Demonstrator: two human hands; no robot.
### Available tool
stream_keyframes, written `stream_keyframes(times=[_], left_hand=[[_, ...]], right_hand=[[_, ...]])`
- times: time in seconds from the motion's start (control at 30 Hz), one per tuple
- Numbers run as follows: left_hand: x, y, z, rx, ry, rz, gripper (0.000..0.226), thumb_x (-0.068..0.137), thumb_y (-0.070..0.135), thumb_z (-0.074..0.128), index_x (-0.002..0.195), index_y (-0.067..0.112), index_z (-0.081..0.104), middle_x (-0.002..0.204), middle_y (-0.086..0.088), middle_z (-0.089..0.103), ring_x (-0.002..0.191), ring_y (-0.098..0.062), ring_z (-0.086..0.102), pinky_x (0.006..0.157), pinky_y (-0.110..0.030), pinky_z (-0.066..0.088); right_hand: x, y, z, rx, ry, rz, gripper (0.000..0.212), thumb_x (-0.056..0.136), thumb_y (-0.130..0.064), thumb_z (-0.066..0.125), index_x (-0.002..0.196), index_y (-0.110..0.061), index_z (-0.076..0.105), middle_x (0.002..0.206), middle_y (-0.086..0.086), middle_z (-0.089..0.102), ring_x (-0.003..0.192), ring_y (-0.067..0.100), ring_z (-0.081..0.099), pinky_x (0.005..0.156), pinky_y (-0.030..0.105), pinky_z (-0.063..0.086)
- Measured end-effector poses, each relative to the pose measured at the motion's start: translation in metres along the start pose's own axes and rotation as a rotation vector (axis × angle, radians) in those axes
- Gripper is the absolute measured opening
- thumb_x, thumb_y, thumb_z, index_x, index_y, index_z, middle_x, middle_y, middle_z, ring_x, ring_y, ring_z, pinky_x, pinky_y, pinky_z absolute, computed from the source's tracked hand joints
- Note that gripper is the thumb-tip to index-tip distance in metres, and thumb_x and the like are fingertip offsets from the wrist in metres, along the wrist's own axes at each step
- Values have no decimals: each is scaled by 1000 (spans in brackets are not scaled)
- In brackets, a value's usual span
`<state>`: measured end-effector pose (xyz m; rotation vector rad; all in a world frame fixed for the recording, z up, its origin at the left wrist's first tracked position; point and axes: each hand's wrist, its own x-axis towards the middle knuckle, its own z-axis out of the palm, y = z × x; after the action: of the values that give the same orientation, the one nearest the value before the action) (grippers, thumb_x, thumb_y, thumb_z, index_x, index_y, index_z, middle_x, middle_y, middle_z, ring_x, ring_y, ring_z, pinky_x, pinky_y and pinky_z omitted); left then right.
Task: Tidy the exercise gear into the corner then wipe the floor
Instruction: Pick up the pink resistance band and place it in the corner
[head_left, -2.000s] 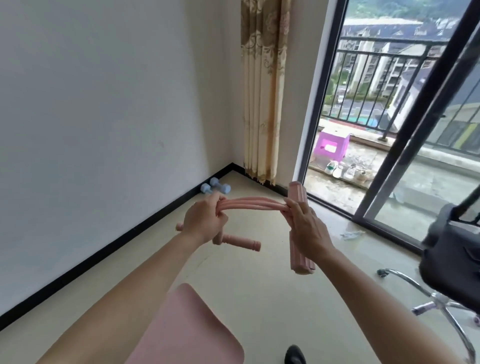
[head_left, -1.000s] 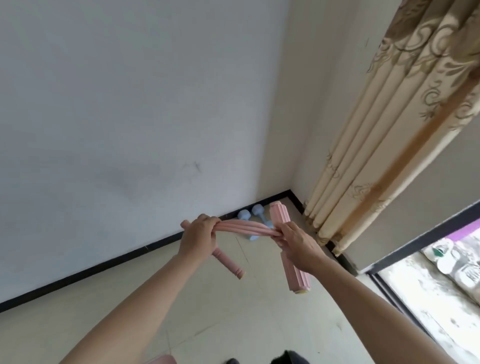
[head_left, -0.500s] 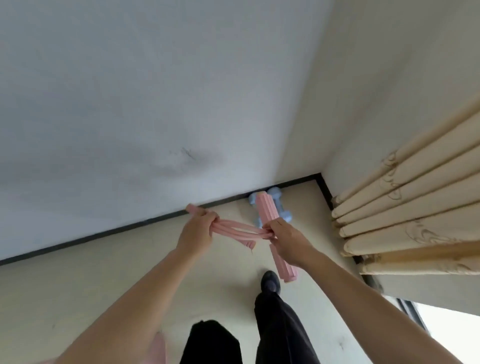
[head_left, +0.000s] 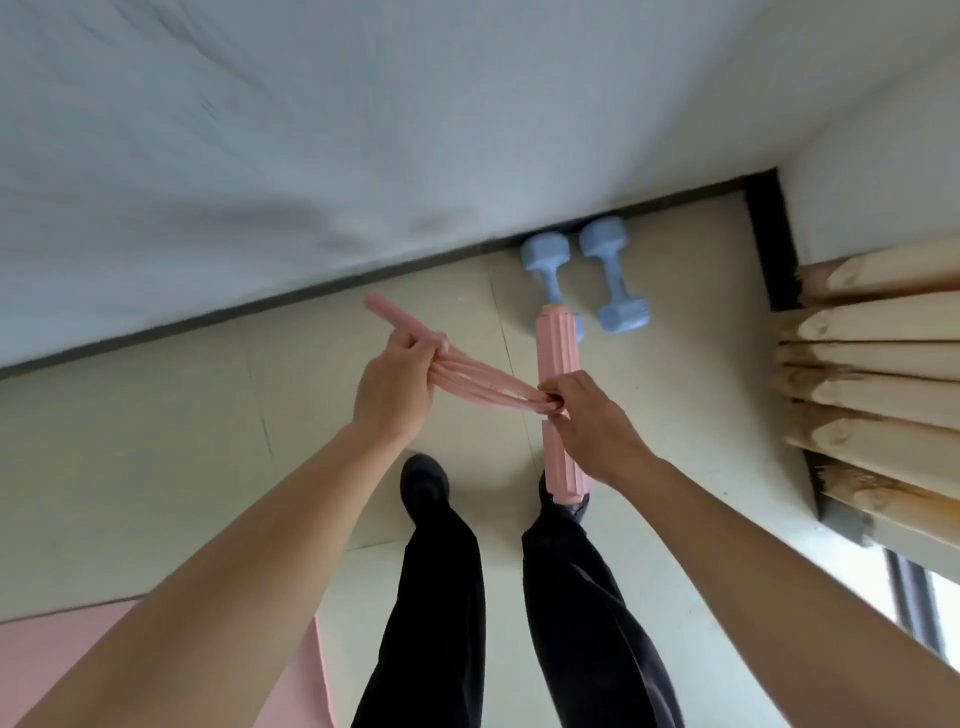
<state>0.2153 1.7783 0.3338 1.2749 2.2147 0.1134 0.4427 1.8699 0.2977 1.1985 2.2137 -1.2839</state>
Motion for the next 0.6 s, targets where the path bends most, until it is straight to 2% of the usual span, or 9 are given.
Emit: stream_keyframes(times=[0.13, 0.2, 0.27, 0.33, 0.4, 0.47, 0.5, 0.53, 0.6], left_hand=[[55, -51, 79, -25, -42, 60, 24, 96, 12, 56, 120, 7, 60, 116, -15, 56, 78, -14, 49, 75, -23, 49], [82, -70, 110, -25, -64, 49, 23, 94, 7, 56, 117, 6, 60, 117, -14, 55, 81, -16, 50, 73, -24, 44], [106, -83, 134, -22, -87, 54, 33, 88, -3, 53, 120, 5, 59, 122, -15, 52, 88, -25, 55, 73, -29, 40], [126, -91, 150, -13, -108, 118, 36, 86, -5, 51, 119, 6, 60, 125, -15, 51, 93, -32, 57, 73, -34, 42], [141, -101, 161, -14, -114, 185, 32, 89, -1, 47, 116, 9, 61, 124, -12, 50, 89, -30, 55, 73, -37, 43], [150, -118, 173, 2, -119, 242, 29, 92, 3, 48, 118, 8, 58, 124, -13, 49, 83, -26, 55, 70, -38, 45], [153, -131, 181, 39, -134, 271, 32, 91, 2, 51, 122, 7, 55, 126, -15, 48, 82, -29, 59, 70, -40, 48], [155, -144, 191, 83, -164, 276, 40, 89, -1, 54, 128, 5, 51, 133, -17, 46, 88, -36, 62, 76, -43, 51], [155, -168, 209, 71, -249, 118, 59, 86, -8, 54, 142, 7, 43, 153, -19, 31, 121, -43, 53, 100, -44, 46]], right_hand=[[74, 42, 62, -10, -17, -52, 31, 99, -9, 55, 129, -14, 55, 128, 2, 52, 105, 28, 61, 89, 39, 49], [108, 59, 86, -36, -10, -90, 29, 100, -11, 55, 128, -14, 55, 127, 2, 52, 100, 28, 62, 83, 34, 47], [138, 71, 106, -88, 16, -120, 26, 100, -11, 55, 126, -13, 56, 124, 4, 54, 94, 26, 61, 77, 29, 42], [162, 79, 122, -152, 75, -132, 27, 96, -4, 58, 122, -10, 57, 118, 8, 54, 91, 28, 60, 75, 31, 47], [181, 84, 133, -210, 123, -115, 36, 89, 5, 60, 122, -9, 57, 117, 10, 54, 93, 31, 60, 75, 43, 56], [196, 89, 141, -228, 176, -101, 48, 81, 11, 60, 125, -9, 56, 122, 12, 53, 102, 33, 56, 76, 51, 57], [203, 90, 143, -233, 193, -100, 55, 79, 14, 59, 128, -10, 55, 125, 12, 52, 105, 33, 55, 75, 52, 57], [209, 91, 146, -229, 183, -93, 64, 77, 17, 58, 134, -11, 52, 132, 12, 49, 106, 32, 54, 74, 50, 56], [220, 92, 154, -231, 46, -37, 93, 74, 21, 58, 153, -20, 32, 155, 6, 31, 110, 31, 53, 70, 39, 51]])
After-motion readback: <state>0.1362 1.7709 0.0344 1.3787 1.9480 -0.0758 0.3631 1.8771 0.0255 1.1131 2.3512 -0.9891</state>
